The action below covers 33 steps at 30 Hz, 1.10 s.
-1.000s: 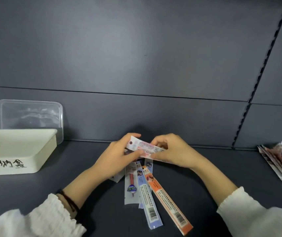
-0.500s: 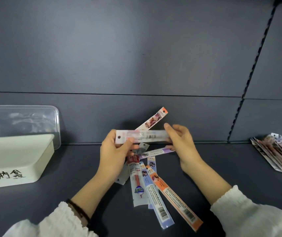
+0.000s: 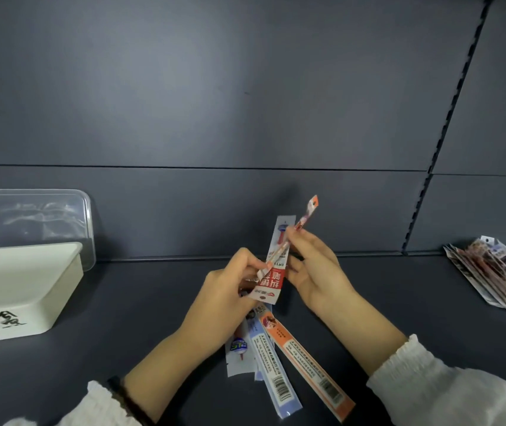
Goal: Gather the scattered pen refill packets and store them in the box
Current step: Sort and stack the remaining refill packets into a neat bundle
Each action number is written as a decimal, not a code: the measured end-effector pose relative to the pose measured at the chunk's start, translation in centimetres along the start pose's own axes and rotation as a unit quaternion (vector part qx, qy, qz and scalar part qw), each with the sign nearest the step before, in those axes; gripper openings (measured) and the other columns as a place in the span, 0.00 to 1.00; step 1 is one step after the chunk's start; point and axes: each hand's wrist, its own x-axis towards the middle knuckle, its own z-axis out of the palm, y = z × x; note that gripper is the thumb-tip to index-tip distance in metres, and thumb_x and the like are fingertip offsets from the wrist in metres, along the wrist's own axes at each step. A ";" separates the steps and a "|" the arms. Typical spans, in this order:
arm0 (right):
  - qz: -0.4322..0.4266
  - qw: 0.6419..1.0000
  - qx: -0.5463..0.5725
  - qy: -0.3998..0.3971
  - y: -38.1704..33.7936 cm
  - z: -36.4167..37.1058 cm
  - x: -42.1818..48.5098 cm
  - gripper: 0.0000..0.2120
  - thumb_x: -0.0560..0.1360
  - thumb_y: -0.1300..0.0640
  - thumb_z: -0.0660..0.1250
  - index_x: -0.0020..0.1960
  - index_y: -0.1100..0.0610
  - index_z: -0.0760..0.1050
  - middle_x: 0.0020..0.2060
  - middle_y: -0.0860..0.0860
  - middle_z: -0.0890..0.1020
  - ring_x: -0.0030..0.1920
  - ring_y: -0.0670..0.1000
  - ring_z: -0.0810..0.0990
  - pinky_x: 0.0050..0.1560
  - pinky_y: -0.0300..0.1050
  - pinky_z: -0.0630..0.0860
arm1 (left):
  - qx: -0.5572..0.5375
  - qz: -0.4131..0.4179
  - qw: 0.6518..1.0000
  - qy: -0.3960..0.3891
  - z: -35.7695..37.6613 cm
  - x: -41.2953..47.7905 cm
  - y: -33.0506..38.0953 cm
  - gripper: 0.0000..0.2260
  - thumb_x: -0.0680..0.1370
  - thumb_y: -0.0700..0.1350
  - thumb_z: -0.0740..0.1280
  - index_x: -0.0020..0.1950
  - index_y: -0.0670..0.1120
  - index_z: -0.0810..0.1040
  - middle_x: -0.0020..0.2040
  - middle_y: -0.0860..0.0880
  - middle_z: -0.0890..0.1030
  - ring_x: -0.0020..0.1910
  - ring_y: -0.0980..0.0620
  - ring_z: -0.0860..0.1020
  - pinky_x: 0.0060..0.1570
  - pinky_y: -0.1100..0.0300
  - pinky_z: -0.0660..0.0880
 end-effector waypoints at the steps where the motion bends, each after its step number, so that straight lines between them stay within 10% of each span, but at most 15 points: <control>1: -0.018 1.000 -0.022 -0.004 0.0 0.0 -0.2 0.14 0.75 0.62 0.68 0.60 0.59 0.76 0.50 0.57 0.83 0.48 0.54 0.83 0.51 0.52 0.80 | -0.005 -0.007 1.000 -0.019 -0.1 0.1 0.0 0.15 0.71 0.39 0.74 0.51 0.52 0.73 0.52 0.63 0.83 0.53 0.67 0.79 0.49 0.72 0.75; 5: -0.101 0.988 -0.116 0.007 -0.4 0.0 -0.6 0.13 0.75 0.67 0.67 0.56 0.56 0.75 0.52 0.54 0.84 0.49 0.53 0.83 0.53 0.54 0.80 | -0.053 -0.042 0.991 -0.117 -0.3 0.1 0.4 0.22 0.69 0.40 0.76 0.57 0.55 0.72 0.59 0.63 0.78 0.58 0.66 0.77 0.51 0.70 0.76; 16: -0.073 0.967 -0.193 -0.147 0.7 1.2 -1.9 0.18 0.70 0.69 0.72 0.55 0.59 0.70 0.42 0.55 0.85 0.42 0.53 0.84 0.42 0.47 0.81 | -0.360 -0.181 0.915 0.001 -0.6 1.4 0.9 0.17 0.79 0.53 0.62 0.62 0.47 0.79 0.58 0.39 0.82 0.58 0.40 0.80 0.60 0.45 0.76; 27: 0.034 0.900 -0.349 -0.260 0.7 1.1 -2.2 0.17 0.69 0.67 0.74 0.55 0.54 0.77 0.47 0.56 0.84 0.47 0.56 0.83 0.58 0.60 0.78 | -0.483 -0.195 0.840 0.152 -4.0 2.2 -0.2 0.08 0.79 0.42 0.64 0.55 0.42 0.80 0.51 0.45 0.86 0.53 0.50 0.84 0.45 0.58 0.82; 33: 0.127 0.874 -0.342 -0.321 -1.0 -0.3 -1.2 0.22 0.69 0.72 0.71 0.61 0.59 0.75 0.53 0.60 0.82 0.48 0.55 0.83 0.53 0.51 0.81 | -0.532 -0.209 0.786 0.238 -5.2 2.7 -1.3 0.07 0.81 0.39 0.60 0.52 0.39 0.77 0.46 0.44 0.86 0.45 0.49 0.85 0.42 0.58 0.82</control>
